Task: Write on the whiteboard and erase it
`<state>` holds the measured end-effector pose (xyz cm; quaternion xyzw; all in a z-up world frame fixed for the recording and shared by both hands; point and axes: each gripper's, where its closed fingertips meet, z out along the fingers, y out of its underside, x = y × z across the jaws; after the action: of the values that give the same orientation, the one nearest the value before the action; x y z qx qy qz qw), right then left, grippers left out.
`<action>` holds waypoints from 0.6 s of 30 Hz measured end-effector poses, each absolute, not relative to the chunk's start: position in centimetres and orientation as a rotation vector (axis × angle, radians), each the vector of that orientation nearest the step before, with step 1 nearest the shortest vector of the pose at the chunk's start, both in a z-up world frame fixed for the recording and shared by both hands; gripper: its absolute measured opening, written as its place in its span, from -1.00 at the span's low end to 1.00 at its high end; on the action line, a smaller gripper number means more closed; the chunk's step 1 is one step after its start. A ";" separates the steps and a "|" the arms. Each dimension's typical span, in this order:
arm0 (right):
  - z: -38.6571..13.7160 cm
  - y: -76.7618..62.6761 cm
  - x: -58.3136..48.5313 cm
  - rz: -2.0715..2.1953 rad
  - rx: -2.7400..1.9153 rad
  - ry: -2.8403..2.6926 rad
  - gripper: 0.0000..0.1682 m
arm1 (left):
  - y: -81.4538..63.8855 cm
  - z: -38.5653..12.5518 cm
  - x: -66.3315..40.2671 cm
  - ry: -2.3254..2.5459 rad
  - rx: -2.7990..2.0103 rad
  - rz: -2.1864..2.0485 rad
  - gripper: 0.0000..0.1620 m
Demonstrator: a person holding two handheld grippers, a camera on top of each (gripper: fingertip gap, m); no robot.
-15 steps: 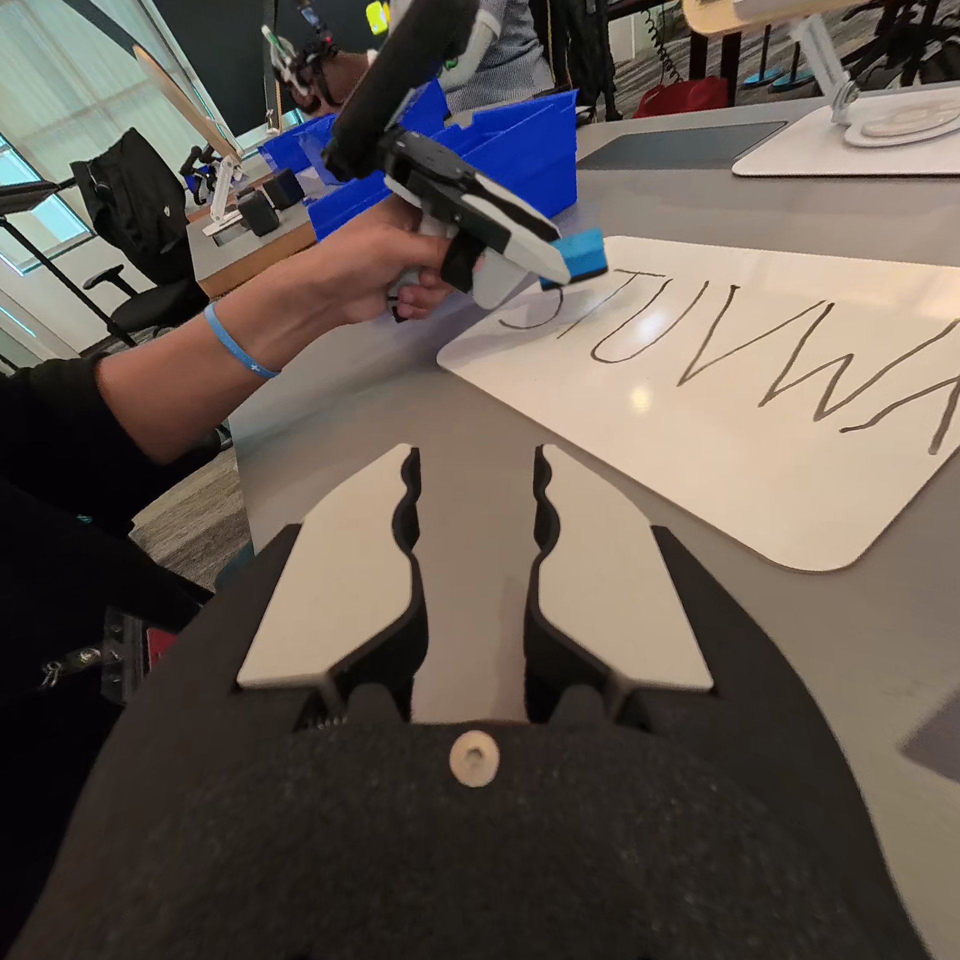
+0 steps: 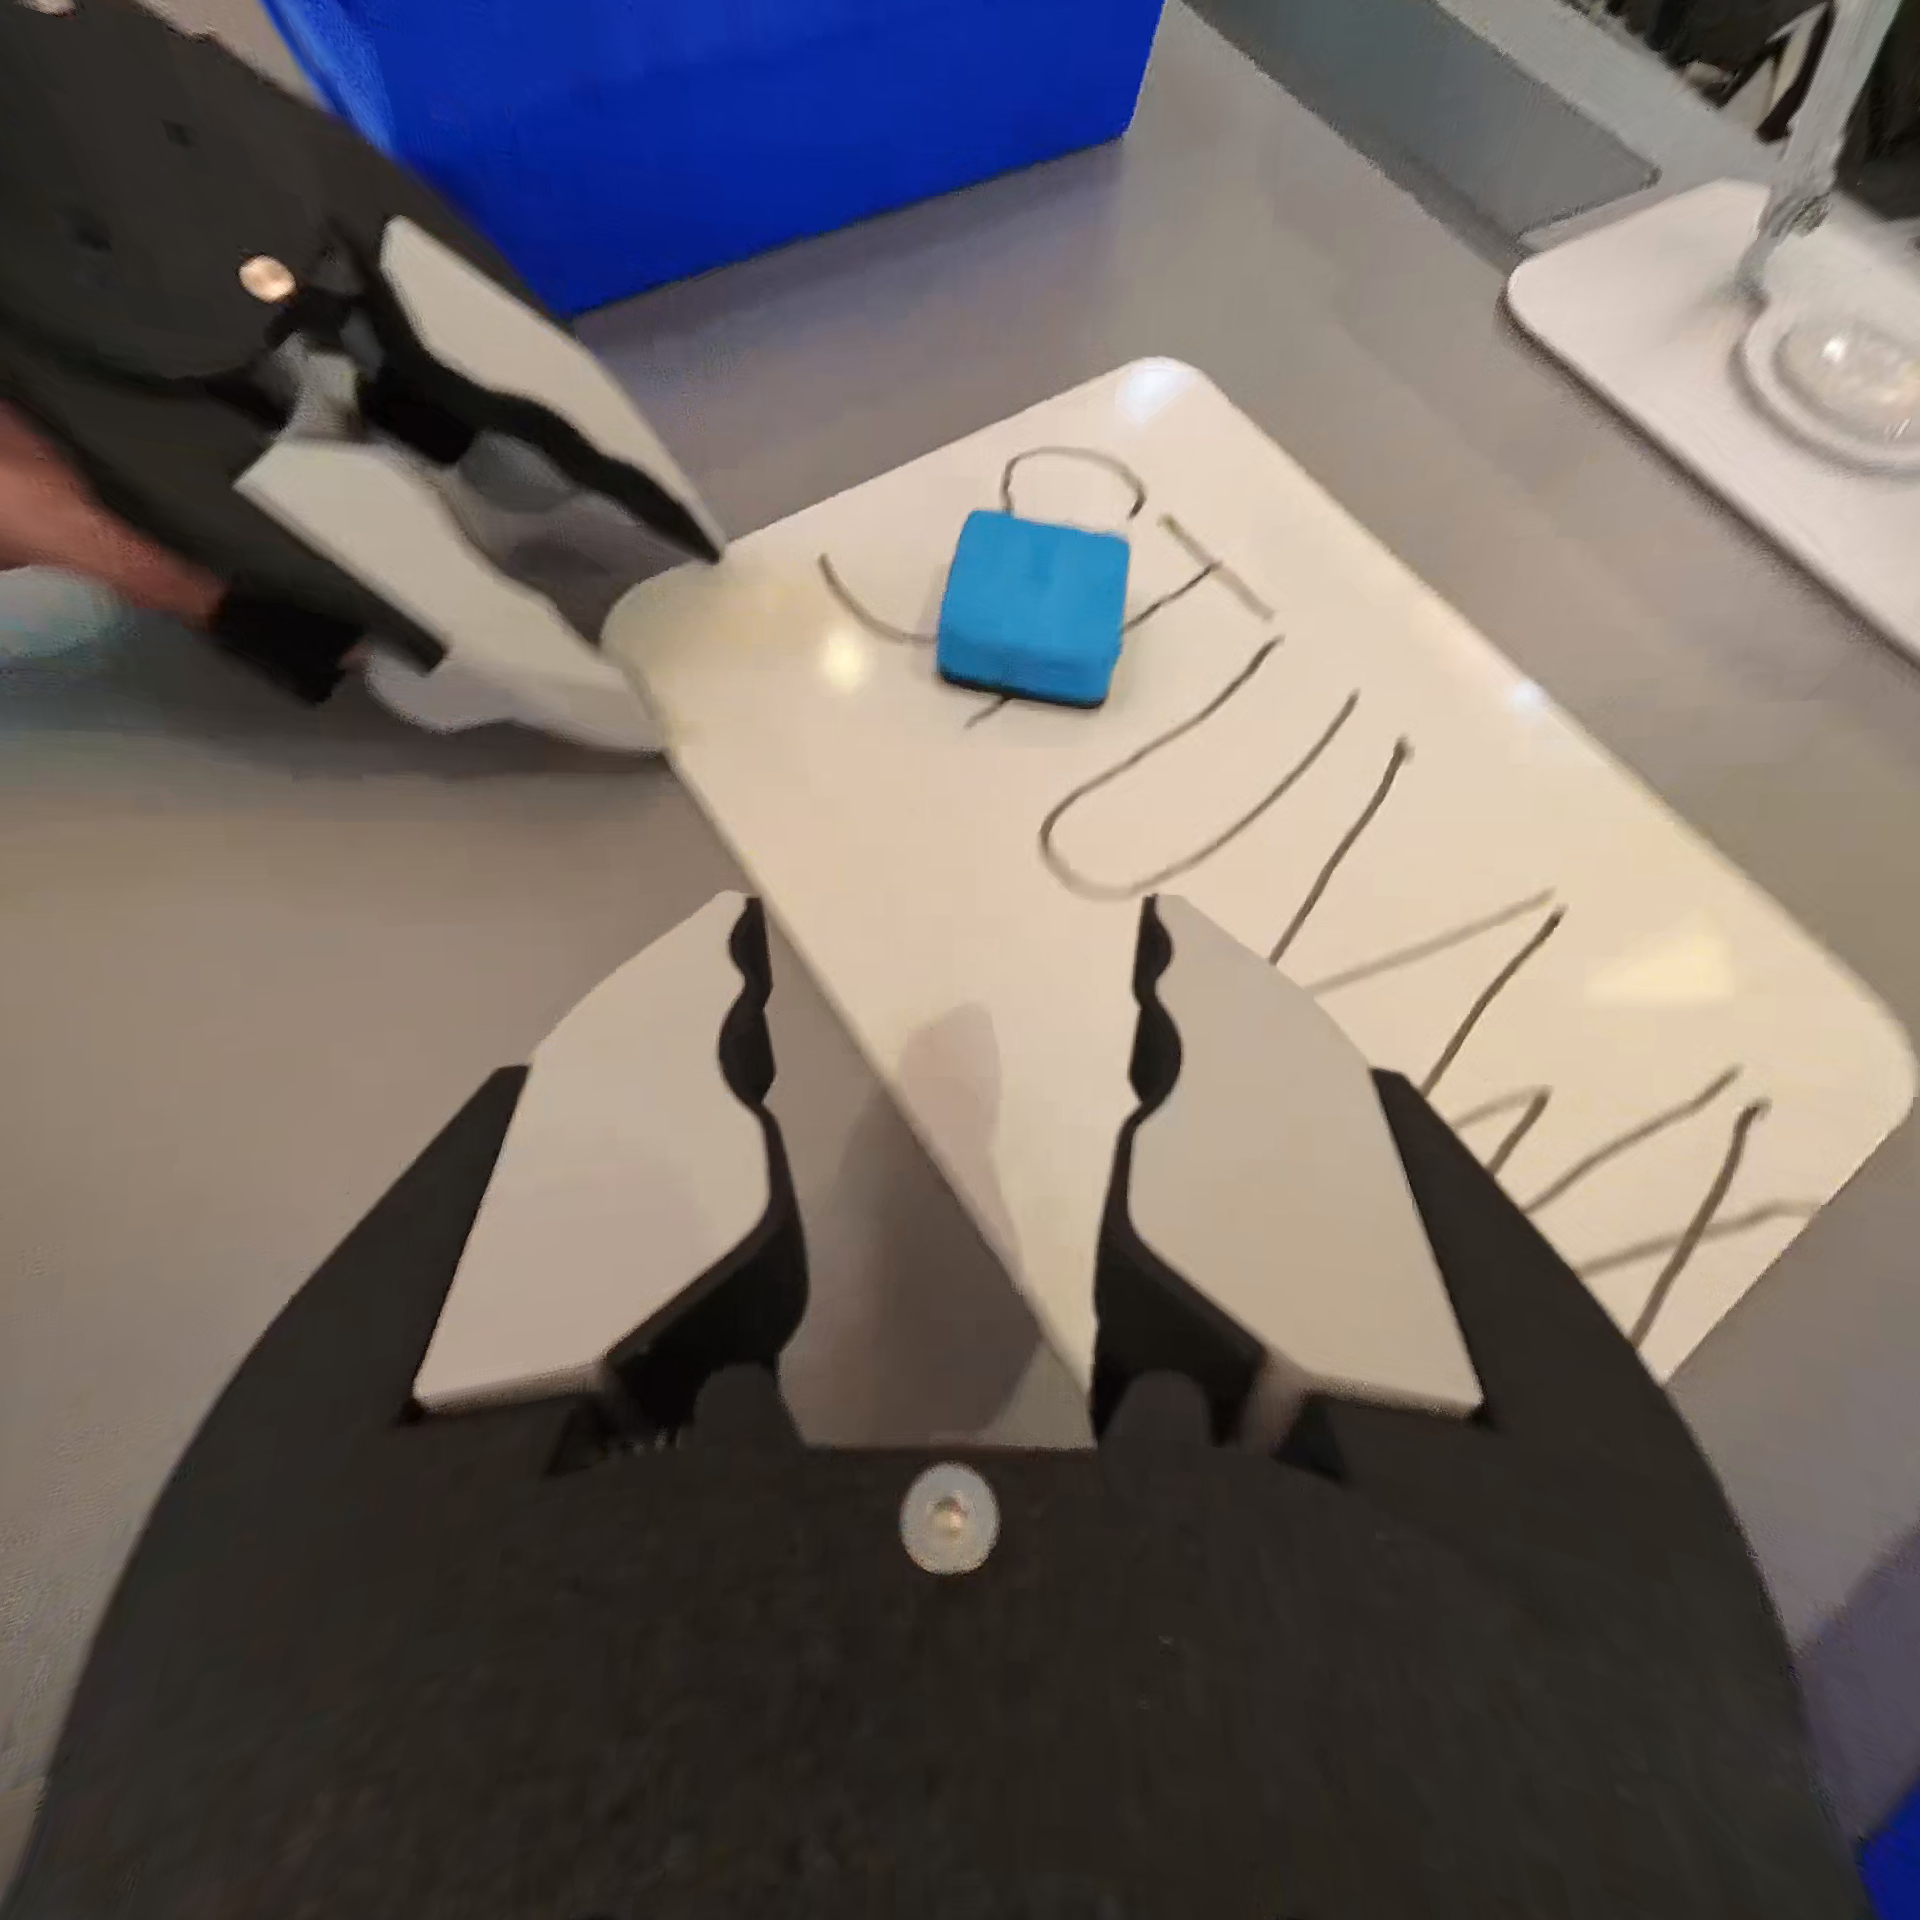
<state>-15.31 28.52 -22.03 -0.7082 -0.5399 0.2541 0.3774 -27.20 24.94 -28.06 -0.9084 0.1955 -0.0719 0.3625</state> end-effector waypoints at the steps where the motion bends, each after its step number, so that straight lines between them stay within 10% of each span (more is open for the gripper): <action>1: -21.8 29.6 -16.6 0.625 -1.803 -1.387 -0.21 | 25.1 -27.9 -27.3 0.490 -2.321 -0.185 -0.26; 9: -24.7 34.7 -23.7 0.646 -1.947 -1.447 -0.10 | 25.1 -27.9 -28.0 0.464 -2.312 -0.163 -0.20; 18: -26.1 34.9 -25.5 0.664 -2.013 -1.504 -0.17 | 24.7 -27.9 -27.2 0.508 -2.296 -0.200 -1.00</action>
<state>-25.46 34.90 -26.10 -0.7462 -0.5575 0.2461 0.2681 -27.15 24.72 -27.86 -0.8996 0.1991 -0.0782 0.3807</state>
